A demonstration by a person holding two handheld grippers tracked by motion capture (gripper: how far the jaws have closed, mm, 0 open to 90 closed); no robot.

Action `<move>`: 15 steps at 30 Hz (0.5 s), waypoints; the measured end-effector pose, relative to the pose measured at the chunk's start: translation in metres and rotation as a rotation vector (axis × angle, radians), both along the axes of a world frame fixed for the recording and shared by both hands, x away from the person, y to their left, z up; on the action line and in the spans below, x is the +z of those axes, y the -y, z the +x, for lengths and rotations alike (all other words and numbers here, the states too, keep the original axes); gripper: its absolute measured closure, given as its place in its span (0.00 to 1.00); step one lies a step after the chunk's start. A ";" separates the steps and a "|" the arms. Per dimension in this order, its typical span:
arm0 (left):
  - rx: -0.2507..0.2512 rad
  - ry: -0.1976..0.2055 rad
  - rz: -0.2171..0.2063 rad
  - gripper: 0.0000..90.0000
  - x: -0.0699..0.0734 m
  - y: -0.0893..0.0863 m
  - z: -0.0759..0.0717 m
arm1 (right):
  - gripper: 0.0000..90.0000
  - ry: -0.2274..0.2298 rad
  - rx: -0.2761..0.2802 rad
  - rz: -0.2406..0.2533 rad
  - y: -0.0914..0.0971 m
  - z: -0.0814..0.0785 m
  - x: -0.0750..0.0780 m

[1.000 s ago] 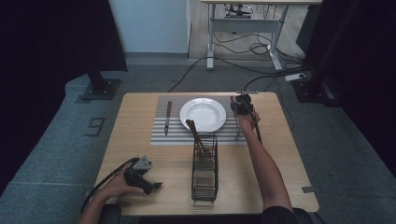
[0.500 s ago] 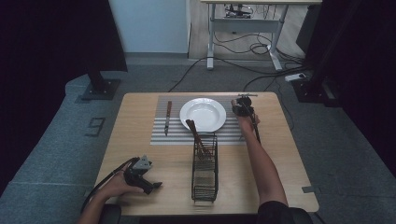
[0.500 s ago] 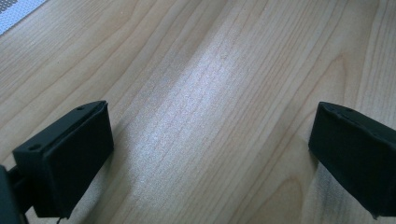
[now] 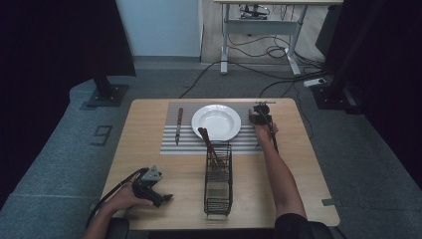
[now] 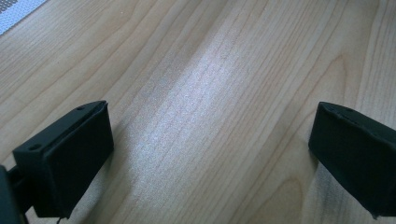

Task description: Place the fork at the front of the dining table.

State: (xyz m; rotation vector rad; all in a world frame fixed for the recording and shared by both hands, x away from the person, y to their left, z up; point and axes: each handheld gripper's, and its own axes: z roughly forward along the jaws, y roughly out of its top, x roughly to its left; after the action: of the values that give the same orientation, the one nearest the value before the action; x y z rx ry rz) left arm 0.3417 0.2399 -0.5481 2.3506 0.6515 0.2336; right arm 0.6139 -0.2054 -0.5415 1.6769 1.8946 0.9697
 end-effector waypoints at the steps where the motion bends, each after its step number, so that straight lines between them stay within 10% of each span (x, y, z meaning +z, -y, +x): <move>1: 0.000 0.000 0.000 0.00 0.000 0.000 0.000 | 0.87 -0.004 0.002 -0.003 0.000 0.000 -0.001; 15: 0.000 0.000 0.000 0.00 0.000 0.000 0.000 | 0.79 -0.005 0.018 -0.054 -0.007 -0.003 -0.003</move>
State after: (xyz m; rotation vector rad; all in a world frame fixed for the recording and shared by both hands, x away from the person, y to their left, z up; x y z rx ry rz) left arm 0.3416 0.2399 -0.5482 2.3505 0.6514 0.2338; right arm 0.6111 -0.1988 -0.5447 1.6358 1.9251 0.9129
